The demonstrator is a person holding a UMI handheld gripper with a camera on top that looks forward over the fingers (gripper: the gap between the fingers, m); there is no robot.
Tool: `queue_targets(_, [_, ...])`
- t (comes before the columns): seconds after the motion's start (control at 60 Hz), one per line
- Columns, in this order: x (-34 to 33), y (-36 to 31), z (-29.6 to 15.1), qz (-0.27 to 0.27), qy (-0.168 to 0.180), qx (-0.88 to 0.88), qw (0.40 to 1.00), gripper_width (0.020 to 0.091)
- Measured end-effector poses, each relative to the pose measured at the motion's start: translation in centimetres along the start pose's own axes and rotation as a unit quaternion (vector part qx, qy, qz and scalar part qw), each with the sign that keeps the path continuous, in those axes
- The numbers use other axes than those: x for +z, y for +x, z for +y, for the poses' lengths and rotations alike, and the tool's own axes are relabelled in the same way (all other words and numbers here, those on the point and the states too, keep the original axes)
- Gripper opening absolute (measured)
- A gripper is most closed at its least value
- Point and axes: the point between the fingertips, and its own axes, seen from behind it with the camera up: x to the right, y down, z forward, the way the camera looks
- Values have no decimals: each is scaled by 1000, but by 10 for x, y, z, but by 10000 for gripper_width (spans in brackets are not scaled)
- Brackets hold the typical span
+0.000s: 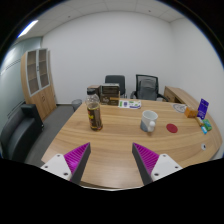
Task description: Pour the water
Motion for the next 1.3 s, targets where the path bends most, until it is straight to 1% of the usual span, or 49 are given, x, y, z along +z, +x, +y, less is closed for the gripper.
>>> queue_targets(0.1, [52, -53, -25, 1, 9, 15, 1000, 858])
queue_targets(0.217, [115, -88, -55, 10, 34, 22, 999, 854])
queue_targets(0.333, [180, -95, -78, 36, 61, 33, 997, 854])
queue_targets(0.417, [218, -95, -89, 51, 73, 33, 996, 856])
queue_targets(0.517, [260, -92, -101, 61, 93, 29, 993, 827])
queue_targets(0.55, [269, -92, -103, 61, 99, 24, 993, 799])
queue_targets(0.583, [277, -92, -105, 60, 104, 20, 993, 741])
queue_targets(0.617, [283, -90, -107, 64, 109, 16, 992, 655])
queue_targets(0.65, [286, -88, -111, 68, 118, 11, 991, 542])
queue_targets(0.667, [287, -86, -113, 71, 125, 7, 990, 508])
queue_targets(0.683, [287, -87, -114, 69, 129, 4, 989, 508])
queue_targets(0.767, [286, -88, -114, 59, 141, 3, 988, 455])
queue_targets(0.833, [283, -88, -114, 54, 143, 2, 988, 392])
queue_targets(0.85, [283, -88, -114, 53, 142, 2, 988, 393])
queue_targets(0.883, [283, -88, -113, 52, 141, 0, 989, 367])
queue_targets(0.933, [281, -88, -112, 52, 139, 0, 989, 365])
queue_targets(1.033, [270, -85, -121, 19, 142, 33, 989, 366])
queue_targets(1.15, [241, -79, -168, -48, 172, 149, 973, 366])
queue_targets(1.217, [220, -67, -197, -104, 185, 247, 946, 364])
queue_targets(1.3, [196, -43, -233, -167, 194, 374, 891, 365])
